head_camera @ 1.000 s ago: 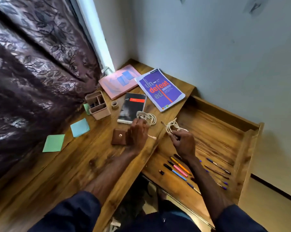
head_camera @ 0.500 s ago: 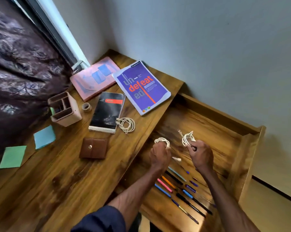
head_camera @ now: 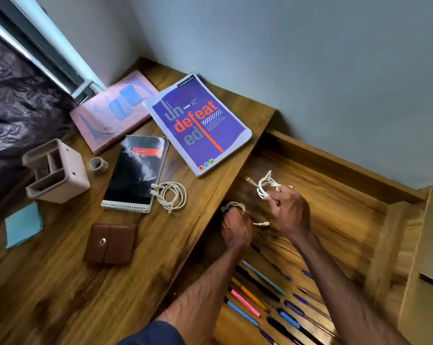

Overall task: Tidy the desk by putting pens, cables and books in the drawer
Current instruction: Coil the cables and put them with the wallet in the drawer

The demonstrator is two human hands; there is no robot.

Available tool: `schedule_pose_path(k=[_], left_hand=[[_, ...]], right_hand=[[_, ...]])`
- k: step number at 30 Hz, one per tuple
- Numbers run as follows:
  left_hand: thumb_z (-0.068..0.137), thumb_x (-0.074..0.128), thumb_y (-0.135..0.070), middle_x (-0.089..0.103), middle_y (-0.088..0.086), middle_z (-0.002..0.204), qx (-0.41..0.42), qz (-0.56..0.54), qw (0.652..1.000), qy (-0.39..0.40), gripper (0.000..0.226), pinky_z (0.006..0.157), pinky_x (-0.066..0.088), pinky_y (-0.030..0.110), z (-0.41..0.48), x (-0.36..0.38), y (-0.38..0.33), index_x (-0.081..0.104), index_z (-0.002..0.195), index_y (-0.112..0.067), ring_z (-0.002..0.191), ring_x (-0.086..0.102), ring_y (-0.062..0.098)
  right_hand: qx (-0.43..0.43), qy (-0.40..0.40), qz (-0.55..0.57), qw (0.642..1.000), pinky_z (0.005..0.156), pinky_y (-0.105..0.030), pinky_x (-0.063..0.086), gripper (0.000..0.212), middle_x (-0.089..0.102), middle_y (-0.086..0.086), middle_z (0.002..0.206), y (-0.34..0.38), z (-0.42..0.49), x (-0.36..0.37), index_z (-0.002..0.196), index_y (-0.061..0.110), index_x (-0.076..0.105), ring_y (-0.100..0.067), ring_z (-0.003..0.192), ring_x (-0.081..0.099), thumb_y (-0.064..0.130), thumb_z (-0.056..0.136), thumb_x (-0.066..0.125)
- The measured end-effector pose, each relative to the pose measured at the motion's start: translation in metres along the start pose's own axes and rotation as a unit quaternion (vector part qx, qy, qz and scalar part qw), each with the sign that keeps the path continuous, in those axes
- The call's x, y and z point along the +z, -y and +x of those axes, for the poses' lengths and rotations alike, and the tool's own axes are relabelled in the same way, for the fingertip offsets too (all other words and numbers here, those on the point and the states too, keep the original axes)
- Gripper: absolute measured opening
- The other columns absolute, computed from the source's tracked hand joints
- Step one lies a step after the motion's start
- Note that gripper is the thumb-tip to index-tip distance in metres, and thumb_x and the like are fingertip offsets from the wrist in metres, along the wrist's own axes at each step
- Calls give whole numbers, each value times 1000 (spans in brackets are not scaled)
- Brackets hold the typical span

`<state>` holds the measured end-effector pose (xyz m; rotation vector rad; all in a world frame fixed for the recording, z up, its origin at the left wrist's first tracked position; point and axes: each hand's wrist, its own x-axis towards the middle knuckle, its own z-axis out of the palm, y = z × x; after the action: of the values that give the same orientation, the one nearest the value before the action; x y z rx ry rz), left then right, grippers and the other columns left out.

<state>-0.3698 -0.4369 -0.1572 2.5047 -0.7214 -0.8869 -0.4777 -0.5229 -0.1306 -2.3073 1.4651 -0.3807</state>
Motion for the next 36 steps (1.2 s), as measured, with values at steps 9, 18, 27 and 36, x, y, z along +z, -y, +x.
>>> schedule_pose_path(k=[9,18,27,36], left_hand=[[102,55,-34,62,4,122,38,-21,999,17,29,95,48,34,18,1,4,60,125,-16,115,60,22],[98,53,-44,67,-3,106,170,36,985,-14,26,83,56,37,-7,-31,10,62,113,-24,97,65,15],[94,60,-37,64,-7,94,273,-2,957,-102,18,65,53,32,-14,-129,42,64,108,-27,78,61,13],[93,63,-34,67,-3,87,186,-44,963,-192,13,65,52,38,11,-194,119,62,87,-23,77,63,20]], right_hand=[[-34,83,-70,994,62,-35,51,11,61,-4,87,4,51,37,92,15,78,-27,81,64,12,88,68],[-34,-36,29,998,57,-26,42,36,64,-2,88,21,13,30,120,14,68,-19,73,60,17,86,77],[-91,-79,147,982,67,-24,50,13,70,-2,94,113,-11,8,103,15,75,-15,80,64,21,92,69],[-13,62,136,989,61,-32,45,44,66,-6,75,205,8,45,77,13,65,-24,70,61,57,86,67]])
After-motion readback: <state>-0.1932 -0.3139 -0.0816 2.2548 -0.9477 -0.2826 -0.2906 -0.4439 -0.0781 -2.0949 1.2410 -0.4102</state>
